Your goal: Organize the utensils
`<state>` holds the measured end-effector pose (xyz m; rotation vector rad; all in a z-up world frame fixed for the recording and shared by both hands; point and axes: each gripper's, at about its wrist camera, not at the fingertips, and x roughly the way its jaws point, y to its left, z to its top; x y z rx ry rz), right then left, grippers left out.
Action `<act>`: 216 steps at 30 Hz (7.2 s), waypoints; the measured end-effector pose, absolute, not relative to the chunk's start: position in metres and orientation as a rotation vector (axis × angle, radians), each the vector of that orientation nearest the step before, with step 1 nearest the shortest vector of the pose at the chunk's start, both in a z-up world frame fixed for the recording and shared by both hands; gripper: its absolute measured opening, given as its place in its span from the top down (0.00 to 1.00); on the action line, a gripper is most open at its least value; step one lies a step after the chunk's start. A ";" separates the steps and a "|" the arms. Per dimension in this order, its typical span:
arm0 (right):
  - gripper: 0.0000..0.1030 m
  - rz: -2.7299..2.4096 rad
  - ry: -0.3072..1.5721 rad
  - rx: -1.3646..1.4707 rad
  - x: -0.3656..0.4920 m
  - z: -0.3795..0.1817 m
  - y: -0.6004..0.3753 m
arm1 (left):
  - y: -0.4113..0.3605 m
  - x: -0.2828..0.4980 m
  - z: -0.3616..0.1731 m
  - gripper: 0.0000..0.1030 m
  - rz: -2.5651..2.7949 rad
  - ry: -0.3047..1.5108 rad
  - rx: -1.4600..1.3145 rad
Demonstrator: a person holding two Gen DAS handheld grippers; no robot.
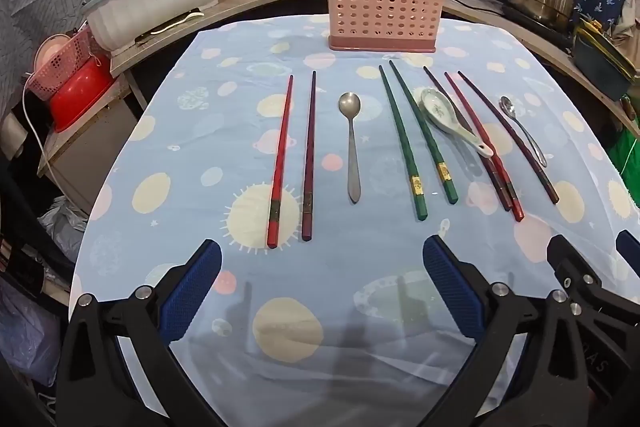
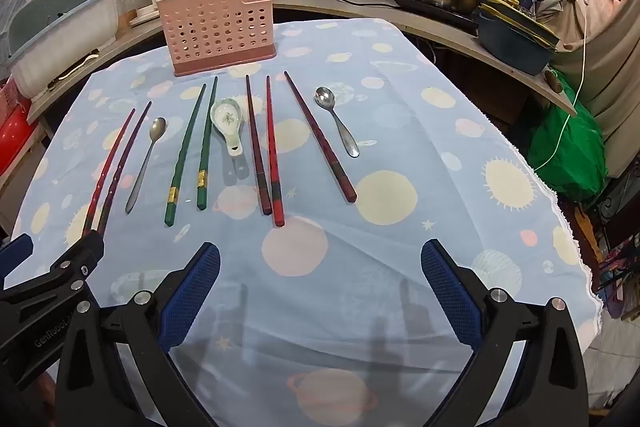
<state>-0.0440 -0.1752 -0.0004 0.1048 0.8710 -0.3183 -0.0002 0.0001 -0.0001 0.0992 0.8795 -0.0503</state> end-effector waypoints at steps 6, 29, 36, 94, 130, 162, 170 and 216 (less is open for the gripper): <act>0.06 -0.316 0.867 0.112 -0.045 -0.003 -0.175 | 0.000 -0.002 0.000 0.06 -0.050 0.877 0.093; 0.06 -0.310 0.865 0.107 -0.042 0.002 -0.175 | 0.006 0.003 -0.003 0.06 -0.059 0.895 0.088; 0.06 -0.311 0.863 0.105 -0.042 0.002 -0.174 | 0.005 0.004 -0.003 0.06 -0.061 0.896 0.090; 0.06 -0.306 0.865 0.109 -0.041 0.000 -0.171 | 0.008 0.005 -0.003 0.06 -0.057 0.894 0.089; 0.06 -0.322 0.915 0.128 -0.006 -0.019 -0.200 | 0.049 0.058 -0.020 0.06 0.021 0.923 0.053; 0.07 -0.352 0.924 0.149 0.036 -0.028 -0.227 | 0.050 0.082 -0.050 0.58 -0.063 1.009 0.034; 0.12 -0.368 0.920 0.160 0.041 -0.027 -0.243 | 0.051 0.075 -0.047 0.89 -0.083 1.018 0.027; 0.42 -0.321 0.943 0.197 0.057 -0.034 -0.247 | 0.062 0.053 -0.047 0.85 -0.114 1.024 -0.006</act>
